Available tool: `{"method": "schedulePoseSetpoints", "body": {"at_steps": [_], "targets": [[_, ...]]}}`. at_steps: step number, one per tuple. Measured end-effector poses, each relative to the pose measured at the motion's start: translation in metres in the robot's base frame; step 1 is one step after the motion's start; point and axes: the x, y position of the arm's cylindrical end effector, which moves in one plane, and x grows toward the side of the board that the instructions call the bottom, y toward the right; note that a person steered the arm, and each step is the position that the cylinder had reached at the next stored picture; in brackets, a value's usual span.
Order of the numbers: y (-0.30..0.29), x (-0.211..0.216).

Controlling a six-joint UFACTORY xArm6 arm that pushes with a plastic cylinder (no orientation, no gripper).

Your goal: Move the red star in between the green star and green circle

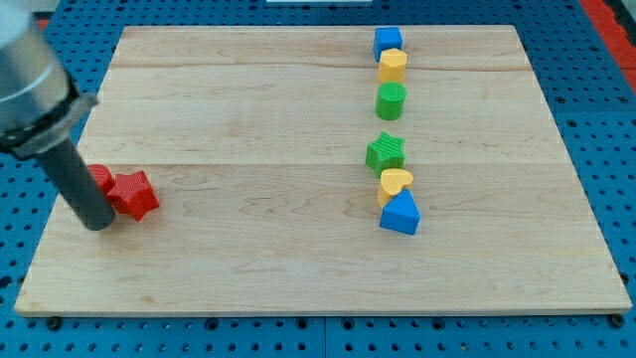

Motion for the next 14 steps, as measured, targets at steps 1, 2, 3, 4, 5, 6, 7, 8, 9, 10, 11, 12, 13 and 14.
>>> {"method": "schedulePoseSetpoints", "body": {"at_steps": [1, 2, 3, 4, 5, 6, 7, 8, 9, 10, 11, 12, 13, 14], "targets": [[0.025, -0.018], [0.059, -0.026], [0.076, -0.045], [0.088, -0.067], [0.125, -0.088], [0.135, -0.102], [0.145, -0.117], [0.193, -0.128], [0.22, -0.131], [0.216, -0.165], [0.233, -0.169], [0.254, -0.161], [0.262, -0.161], [0.218, -0.161]]}}
